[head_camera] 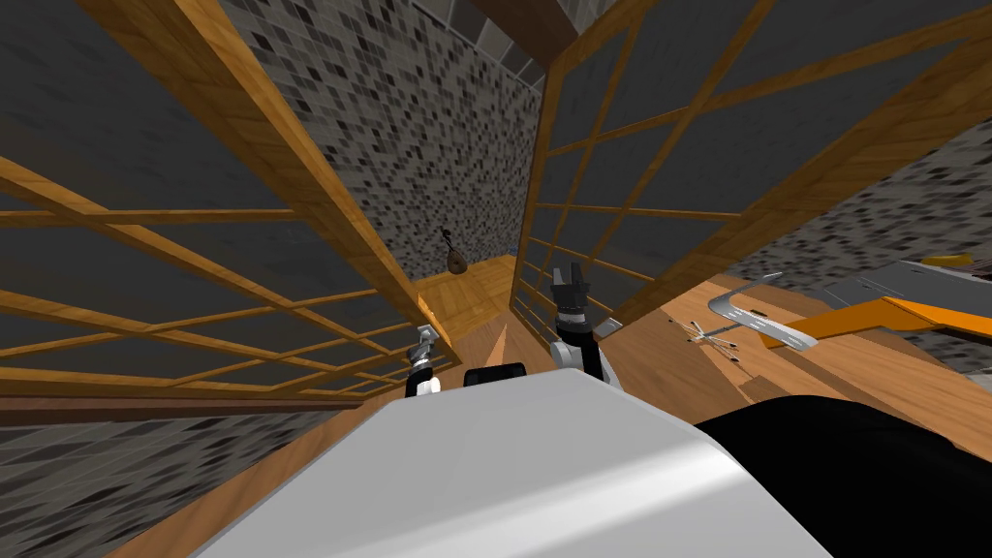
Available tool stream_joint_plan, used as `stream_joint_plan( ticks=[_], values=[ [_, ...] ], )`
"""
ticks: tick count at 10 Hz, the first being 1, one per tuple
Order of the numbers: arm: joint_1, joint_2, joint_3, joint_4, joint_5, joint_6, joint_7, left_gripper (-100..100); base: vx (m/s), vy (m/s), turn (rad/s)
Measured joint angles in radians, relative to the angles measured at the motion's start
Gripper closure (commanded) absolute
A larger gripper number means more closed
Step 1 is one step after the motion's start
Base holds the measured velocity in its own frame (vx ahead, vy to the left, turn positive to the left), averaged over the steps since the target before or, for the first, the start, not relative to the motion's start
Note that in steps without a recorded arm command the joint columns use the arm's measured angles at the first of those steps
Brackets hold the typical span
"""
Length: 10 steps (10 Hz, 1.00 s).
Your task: Pull the door open
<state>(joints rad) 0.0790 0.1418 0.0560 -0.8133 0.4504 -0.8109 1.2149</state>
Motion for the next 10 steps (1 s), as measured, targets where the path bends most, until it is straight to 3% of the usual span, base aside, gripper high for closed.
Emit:
stream_joint_plan(
  ticks=[1, 2, 6, 8, 10],
  values=[
    [-0.007, 0.001, -0.004, 0.016, 0.009, -0.01, 0.026, -100, -0.033, 0.008, -0.013],
    [0.008, -0.001, -0.006, -0.007, 0.013, -0.002, 0.038, -100, -0.04, 0.017, -0.016],
    [-0.021, 0.003, -0.014, 0.024, 0.037, -0.004, 0.1, -100, -0.023, 0.0, -0.012],
    [0.004, 0.0, -0.017, -0.013, 0.044, 0.006, 0.109, -100, -0.019, 0.02, 0.009],
    [-0.001, 0.014, -0.004, 0.005, 0.053, 0.021, 0.115, -100, -0.011, 0.002, 0.087]
  ],
)
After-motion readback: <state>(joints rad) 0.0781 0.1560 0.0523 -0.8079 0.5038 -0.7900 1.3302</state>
